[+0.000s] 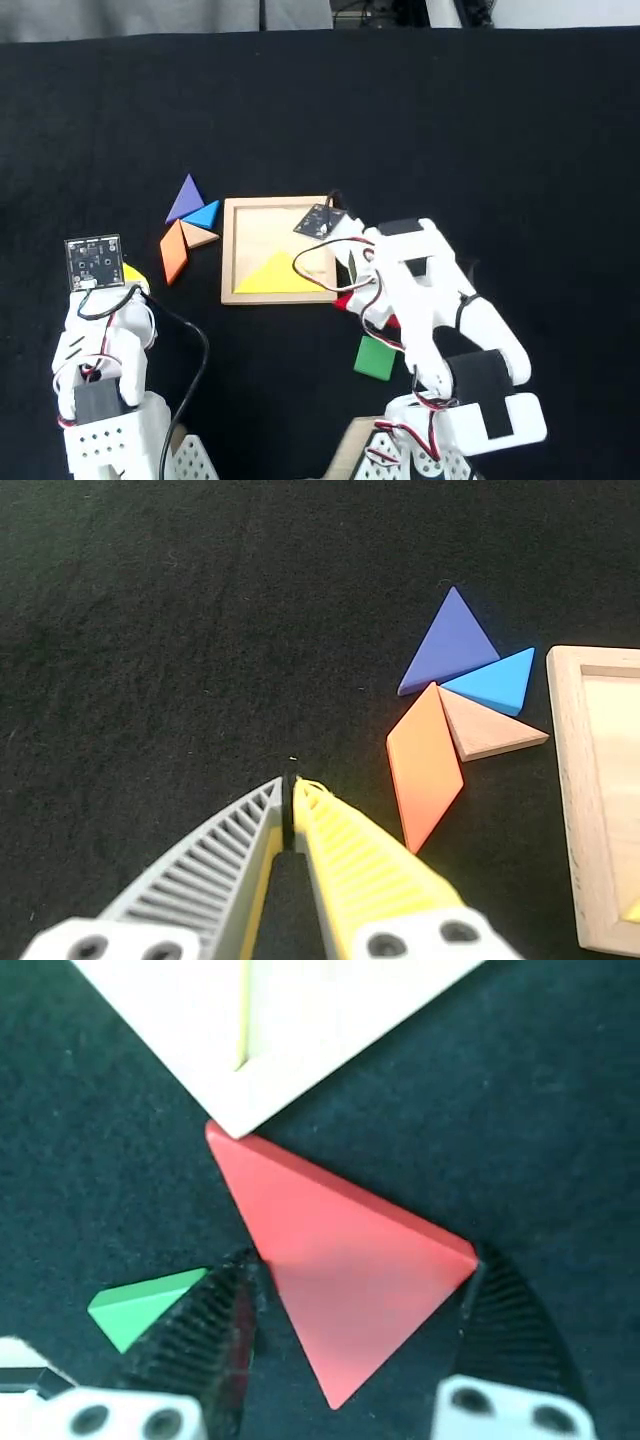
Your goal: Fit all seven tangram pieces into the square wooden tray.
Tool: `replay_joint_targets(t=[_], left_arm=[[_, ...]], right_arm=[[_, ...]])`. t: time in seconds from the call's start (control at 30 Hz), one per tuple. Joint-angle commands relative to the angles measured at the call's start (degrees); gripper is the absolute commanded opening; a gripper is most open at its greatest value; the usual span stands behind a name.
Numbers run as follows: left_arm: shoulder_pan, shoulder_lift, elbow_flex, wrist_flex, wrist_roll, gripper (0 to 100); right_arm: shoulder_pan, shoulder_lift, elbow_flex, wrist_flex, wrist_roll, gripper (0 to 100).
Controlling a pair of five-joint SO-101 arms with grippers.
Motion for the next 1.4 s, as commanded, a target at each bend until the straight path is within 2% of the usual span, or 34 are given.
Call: replay_joint_targets(t=[0.0, 0.23, 0.33, 0.7, 0.87, 1.0, 1.1, 1.17, 1.3, 1.37], left_arm=[[-0.2, -0.1, 1.1, 0.2, -0.2, 3], [-0.2, -0.1, 1.1, 0.2, -0.2, 3], [-0.2, -0.1, 1.1, 0.2, -0.2, 3], [-0.1, -0.1, 1.1, 0.2, -0.2, 3], [-0.1, -0.1, 1.1, 0.2, -0.2, 3], [-0.1, 0.0, 1.1, 0.2, -0.2, 3], [-0.1, 0.0, 1.1, 0.2, -0.2, 3], [-0.1, 0.0, 1.1, 0.2, -0.2, 3], [0.0, 0.0, 1.1, 0.2, -0.2, 3], [0.0, 0.0, 1.1, 0.2, -0.2, 3]], right_arm=[[0.3, 0.7, -2.4, 2.7, 0.4, 21.9], [0.3, 0.6, -17.0, 18.6, 0.4, 21.9], [0.3, 0.6, -21.1, 21.8, 0.4, 21.9], [0.0, -11.6, -21.6, 22.2, 0.4, 21.8], [-0.4, -12.7, -19.2, 21.7, 1.0, 22.4], [-3.9, -12.7, -14.3, 21.3, 8.7, 22.4], [-4.3, -12.7, -10.9, 17.8, 11.6, 22.5], [-4.2, -12.7, -9.3, 15.9, 11.8, 26.2], [-4.6, -12.7, -7.8, 14.6, 12.4, 42.9], [-4.3, -12.7, -7.5, 13.6, 14.6, 43.4]])
